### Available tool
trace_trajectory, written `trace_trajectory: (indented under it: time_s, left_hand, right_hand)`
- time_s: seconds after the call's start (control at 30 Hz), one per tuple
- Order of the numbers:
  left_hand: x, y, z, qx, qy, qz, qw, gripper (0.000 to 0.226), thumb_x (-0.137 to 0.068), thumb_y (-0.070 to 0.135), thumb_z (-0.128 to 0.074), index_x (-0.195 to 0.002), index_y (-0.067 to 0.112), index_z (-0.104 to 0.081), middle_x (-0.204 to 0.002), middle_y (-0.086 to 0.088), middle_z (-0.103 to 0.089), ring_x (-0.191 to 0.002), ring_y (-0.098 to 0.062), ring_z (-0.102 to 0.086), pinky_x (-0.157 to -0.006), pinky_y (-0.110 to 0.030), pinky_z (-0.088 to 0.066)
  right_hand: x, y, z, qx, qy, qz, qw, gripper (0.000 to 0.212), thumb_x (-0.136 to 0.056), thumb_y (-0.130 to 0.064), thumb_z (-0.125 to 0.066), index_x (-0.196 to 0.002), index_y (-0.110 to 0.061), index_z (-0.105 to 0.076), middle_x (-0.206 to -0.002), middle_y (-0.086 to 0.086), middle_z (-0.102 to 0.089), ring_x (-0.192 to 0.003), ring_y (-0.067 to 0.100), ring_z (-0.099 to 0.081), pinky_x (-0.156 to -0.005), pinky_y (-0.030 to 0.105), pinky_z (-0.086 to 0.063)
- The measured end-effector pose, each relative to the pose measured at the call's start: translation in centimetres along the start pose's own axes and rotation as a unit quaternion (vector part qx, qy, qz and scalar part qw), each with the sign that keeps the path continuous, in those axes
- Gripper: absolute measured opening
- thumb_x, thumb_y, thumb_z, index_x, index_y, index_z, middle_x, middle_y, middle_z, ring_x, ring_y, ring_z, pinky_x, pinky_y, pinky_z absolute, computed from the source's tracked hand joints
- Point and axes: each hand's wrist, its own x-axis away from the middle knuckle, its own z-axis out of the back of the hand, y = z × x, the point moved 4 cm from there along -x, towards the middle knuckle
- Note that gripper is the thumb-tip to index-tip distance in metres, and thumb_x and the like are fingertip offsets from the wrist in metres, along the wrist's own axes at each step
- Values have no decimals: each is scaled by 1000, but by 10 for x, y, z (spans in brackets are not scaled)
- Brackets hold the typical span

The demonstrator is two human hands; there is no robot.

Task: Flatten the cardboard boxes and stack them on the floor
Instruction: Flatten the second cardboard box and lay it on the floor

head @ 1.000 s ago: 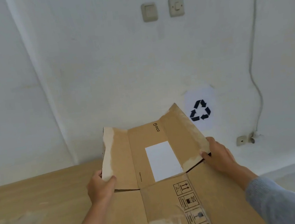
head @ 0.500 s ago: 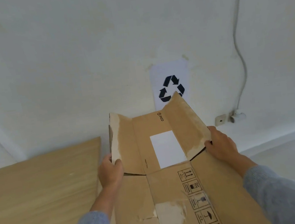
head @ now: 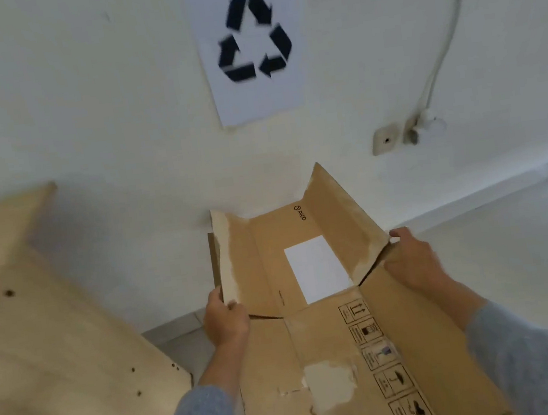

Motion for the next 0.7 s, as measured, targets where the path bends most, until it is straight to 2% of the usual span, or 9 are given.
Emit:
trace_trajectory:
  time_s: [0.07,0.17,0.4,0.53,0.7]
  left_hand:
    - [-10,-41,-53,25,7,10,1000,39,-89,-1,-46,-127,6,-51,-122,-17,-62,-108,-35,-59,-92,-42,-49]
    - [-24,-104,-125,31,7,26,999,38,-89,-1,-45,-125,7,-53,-120,-18,-63,-105,-36,-60,-89,-41,-49]
    - [-35,-242,-227,14,23,36,999,41,-84,-7,-45,-123,3,-53,-115,-23,-63,-101,-40,-60,-84,-43,-48]
    - [-31,-275,-259,18,9,0,1000,41,-88,-7,-43,-127,0,-52,-118,-23,-62,-106,-39,-58,-90,-42,-47]
    - [-26,-290,-273,-28,13,6,1000,38,-88,-5,-45,-125,-1,-52,-117,-24,-63,-107,-41,-57,-90,-45,-46]
  right_hand:
    - [-19,42,-35,-20,-12,5,1000,55,-82,-3,-59,-133,-7,-36,-116,20,-60,-100,34,-58,-77,32,-44]
    - [-41,102,-96,-22,-22,10,999,50,-83,2,-55,-130,-4,-40,-117,21,-58,-87,24,-50,-72,31,-40]
    - [-71,223,-207,-75,0,-14,997,50,-80,7,-55,-127,-9,-48,-119,16,-60,-86,20,-51,-70,28,-43]
    - [-71,254,-238,-69,-7,-7,998,55,-79,13,-51,-128,-11,-49,-122,13,-58,-99,24,-57,-74,26,-45]
    - [-74,278,-250,-43,-22,-10,999,51,-79,16,-46,-125,-7,-49,-118,14,-59,-91,17,-49,-76,26,-43]
